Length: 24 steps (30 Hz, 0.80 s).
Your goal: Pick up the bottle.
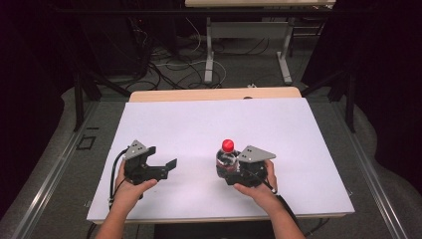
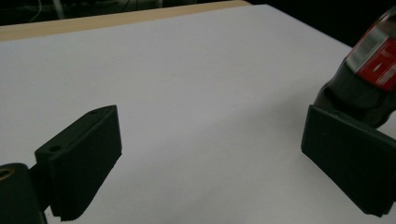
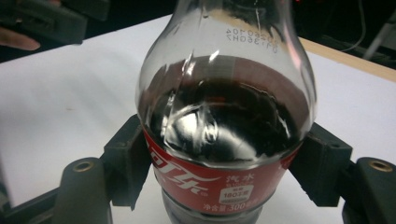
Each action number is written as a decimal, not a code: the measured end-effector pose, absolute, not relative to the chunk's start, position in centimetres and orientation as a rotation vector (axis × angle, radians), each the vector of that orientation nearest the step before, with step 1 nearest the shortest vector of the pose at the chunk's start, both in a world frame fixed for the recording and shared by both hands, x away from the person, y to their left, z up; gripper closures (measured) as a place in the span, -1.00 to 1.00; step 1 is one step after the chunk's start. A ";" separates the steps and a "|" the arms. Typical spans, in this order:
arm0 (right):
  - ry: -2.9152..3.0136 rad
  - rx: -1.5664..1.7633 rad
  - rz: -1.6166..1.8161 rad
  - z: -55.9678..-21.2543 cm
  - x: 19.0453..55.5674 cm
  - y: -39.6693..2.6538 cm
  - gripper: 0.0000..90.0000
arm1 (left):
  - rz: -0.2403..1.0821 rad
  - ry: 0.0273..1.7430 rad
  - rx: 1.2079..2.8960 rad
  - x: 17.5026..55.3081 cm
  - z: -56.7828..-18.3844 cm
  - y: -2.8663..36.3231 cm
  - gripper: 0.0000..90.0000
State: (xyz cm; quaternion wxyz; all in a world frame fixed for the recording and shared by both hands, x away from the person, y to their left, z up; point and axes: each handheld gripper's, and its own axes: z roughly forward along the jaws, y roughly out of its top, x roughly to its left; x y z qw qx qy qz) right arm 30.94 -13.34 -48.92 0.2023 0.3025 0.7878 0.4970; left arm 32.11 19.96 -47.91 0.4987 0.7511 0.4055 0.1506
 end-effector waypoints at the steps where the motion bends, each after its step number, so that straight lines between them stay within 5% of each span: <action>1: 2.205 0.840 1.394 -48.9 30.6 -13.2 -0.36 | 0.356 0.971 1.812 32.0 -47.5 19.8 -0.86; 6: 2.246 0.785 1.400 -49.2 29.3 -12.3 -0.36 | 0.324 0.881 1.859 30.9 -45.5 18.8 -0.64; 24: 2.331 0.697 1.463 -50.6 27.8 -10.7 -0.36 | 0.136 0.583 1.919 29.4 -41.4 12.7 -0.32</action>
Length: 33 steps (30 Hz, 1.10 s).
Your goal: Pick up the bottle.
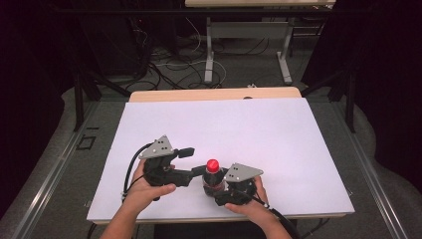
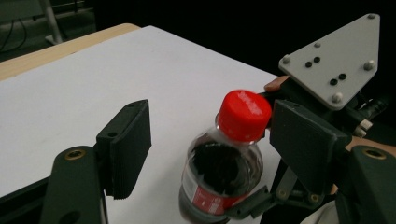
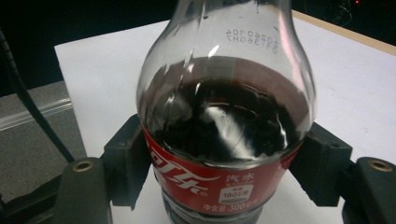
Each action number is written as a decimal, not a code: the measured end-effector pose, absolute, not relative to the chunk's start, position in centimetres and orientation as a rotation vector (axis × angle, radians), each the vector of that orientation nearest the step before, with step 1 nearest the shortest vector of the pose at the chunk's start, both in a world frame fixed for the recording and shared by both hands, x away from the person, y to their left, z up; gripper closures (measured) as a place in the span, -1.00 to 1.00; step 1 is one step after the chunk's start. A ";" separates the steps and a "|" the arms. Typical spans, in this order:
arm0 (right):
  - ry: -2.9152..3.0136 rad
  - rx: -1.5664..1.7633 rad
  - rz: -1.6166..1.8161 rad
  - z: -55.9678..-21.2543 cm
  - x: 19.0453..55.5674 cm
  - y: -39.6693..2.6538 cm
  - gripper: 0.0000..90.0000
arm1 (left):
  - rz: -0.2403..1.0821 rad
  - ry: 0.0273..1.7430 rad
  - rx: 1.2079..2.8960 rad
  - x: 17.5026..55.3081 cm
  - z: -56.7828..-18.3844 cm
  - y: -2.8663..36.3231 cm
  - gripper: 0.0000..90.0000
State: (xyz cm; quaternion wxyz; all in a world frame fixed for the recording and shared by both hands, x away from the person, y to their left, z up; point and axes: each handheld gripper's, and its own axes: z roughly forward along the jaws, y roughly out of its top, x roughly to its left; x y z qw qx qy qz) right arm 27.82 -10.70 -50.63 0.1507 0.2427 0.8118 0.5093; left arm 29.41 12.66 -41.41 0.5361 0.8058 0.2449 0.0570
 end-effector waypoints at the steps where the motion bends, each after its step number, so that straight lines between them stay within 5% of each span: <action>1: 2.332 0.697 1.461 -50.6 27.8 -10.7 -0.36 | 0.120 0.574 1.918 29.5 -41.4 12.3 -0.31; 20: 2.355 0.685 1.482 -50.9 27.7 -10.7 -0.36 | 0.057 0.520 1.994 30.2 -41.6 9.3 0.31; 33: 2.342 0.714 1.481 -50.9 27.6 -10.7 -0.35 | 0.132 0.508 2.019 29.6 -41.3 8.7 0.36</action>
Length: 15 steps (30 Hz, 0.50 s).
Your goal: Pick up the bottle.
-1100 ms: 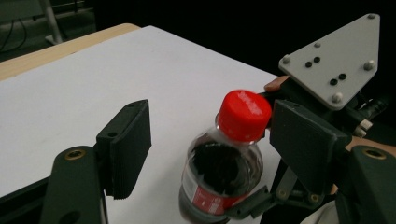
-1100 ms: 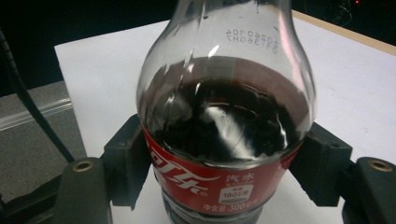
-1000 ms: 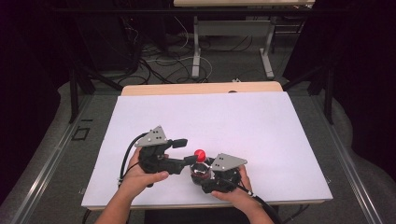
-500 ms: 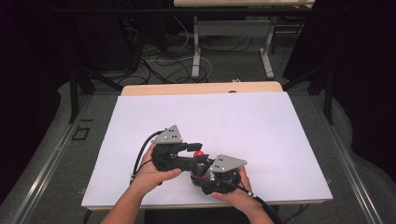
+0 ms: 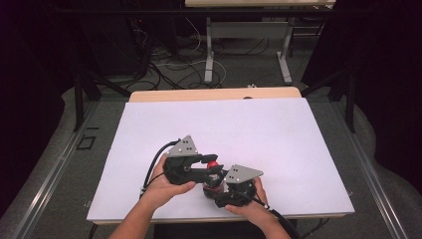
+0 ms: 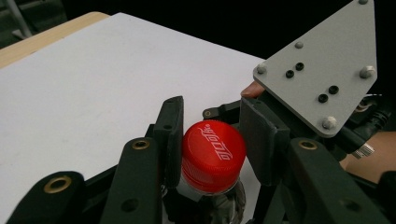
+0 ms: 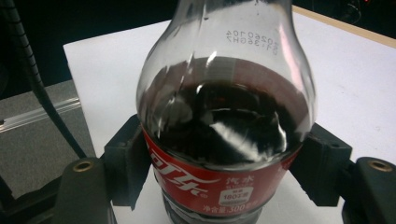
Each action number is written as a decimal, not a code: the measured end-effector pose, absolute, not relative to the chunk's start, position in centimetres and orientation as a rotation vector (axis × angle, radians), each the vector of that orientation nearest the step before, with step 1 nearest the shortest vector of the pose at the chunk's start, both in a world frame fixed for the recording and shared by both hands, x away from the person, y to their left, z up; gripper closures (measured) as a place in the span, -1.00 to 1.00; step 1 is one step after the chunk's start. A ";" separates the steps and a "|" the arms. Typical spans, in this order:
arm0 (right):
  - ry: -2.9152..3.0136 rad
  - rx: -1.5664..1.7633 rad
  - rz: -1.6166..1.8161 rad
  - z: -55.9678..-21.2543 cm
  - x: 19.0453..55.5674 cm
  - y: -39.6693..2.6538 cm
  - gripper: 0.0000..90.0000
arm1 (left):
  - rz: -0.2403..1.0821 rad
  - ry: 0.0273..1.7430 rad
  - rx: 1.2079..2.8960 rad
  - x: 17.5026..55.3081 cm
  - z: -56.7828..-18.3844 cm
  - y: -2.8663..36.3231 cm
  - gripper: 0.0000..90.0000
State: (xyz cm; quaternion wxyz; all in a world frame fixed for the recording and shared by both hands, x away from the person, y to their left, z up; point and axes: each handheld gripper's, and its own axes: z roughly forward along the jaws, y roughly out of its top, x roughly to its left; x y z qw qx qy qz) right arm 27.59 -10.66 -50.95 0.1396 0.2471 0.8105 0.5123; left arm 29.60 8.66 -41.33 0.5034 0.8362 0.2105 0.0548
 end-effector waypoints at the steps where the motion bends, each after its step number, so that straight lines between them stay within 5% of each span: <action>1: 2.336 0.713 1.485 -50.9 27.6 -10.7 -0.35 | 0.143 0.508 2.023 29.5 -41.3 8.6 0.36; 15: 2.228 0.852 1.399 -50.6 27.4 -10.6 -0.35 | 0.293 0.674 1.967 28.7 -41.2 6.7 0.37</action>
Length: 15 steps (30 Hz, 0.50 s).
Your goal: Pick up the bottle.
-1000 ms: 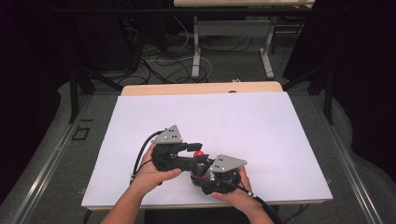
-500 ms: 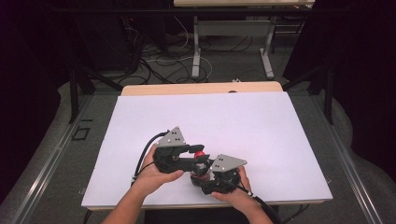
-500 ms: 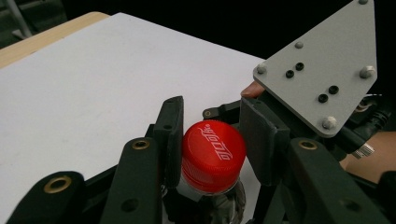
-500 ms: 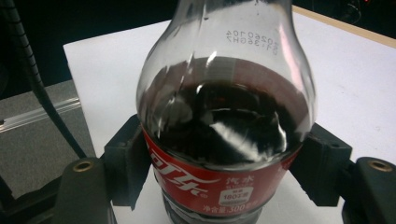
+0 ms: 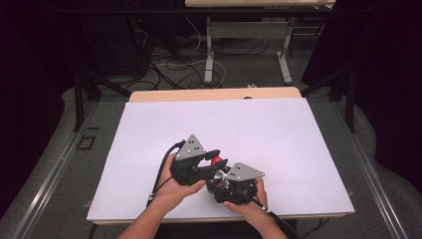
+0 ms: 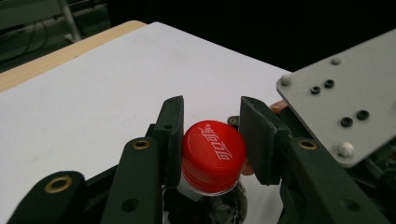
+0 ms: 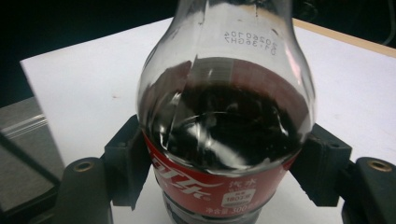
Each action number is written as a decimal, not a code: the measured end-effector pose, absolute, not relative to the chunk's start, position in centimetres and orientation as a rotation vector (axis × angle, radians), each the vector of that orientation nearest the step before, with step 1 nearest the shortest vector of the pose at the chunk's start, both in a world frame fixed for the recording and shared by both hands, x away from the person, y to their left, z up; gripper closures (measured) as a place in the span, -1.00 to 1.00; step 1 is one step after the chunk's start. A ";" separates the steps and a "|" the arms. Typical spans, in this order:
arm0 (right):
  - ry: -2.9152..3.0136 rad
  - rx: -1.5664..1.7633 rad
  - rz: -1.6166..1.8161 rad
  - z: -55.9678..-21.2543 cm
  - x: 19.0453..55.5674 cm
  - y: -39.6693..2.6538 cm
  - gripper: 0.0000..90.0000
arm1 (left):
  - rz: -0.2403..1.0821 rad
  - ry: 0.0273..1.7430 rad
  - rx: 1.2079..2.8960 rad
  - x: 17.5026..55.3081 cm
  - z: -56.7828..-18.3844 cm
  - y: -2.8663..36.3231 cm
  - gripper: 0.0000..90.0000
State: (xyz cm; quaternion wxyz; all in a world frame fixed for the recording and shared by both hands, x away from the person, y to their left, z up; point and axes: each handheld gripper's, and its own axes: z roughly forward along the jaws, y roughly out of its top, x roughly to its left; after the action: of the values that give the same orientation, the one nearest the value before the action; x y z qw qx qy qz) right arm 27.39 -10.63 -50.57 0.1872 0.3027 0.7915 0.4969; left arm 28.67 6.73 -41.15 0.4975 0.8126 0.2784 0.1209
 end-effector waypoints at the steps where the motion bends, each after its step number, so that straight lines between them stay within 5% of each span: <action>1: 2.228 0.852 1.399 -50.6 27.4 -10.6 -0.35 | 0.293 0.674 1.967 28.7 -41.2 6.7 0.37; 7: 2.096 0.935 1.319 -50.6 27.0 -9.9 -0.35 | 0.378 0.854 1.865 28.1 -41.4 5.9 0.37; 15: 2.153 0.934 1.366 -50.6 27.3 -10.4 -0.35 | 0.341 0.824 1.894 28.4 -41.2 5.9 0.33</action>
State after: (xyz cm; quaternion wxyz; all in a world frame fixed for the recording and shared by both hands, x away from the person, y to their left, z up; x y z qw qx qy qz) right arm 27.26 -10.38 -50.57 0.2116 0.3362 0.7749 0.4916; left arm 28.40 5.87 -41.21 0.5004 0.7833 0.3409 0.1409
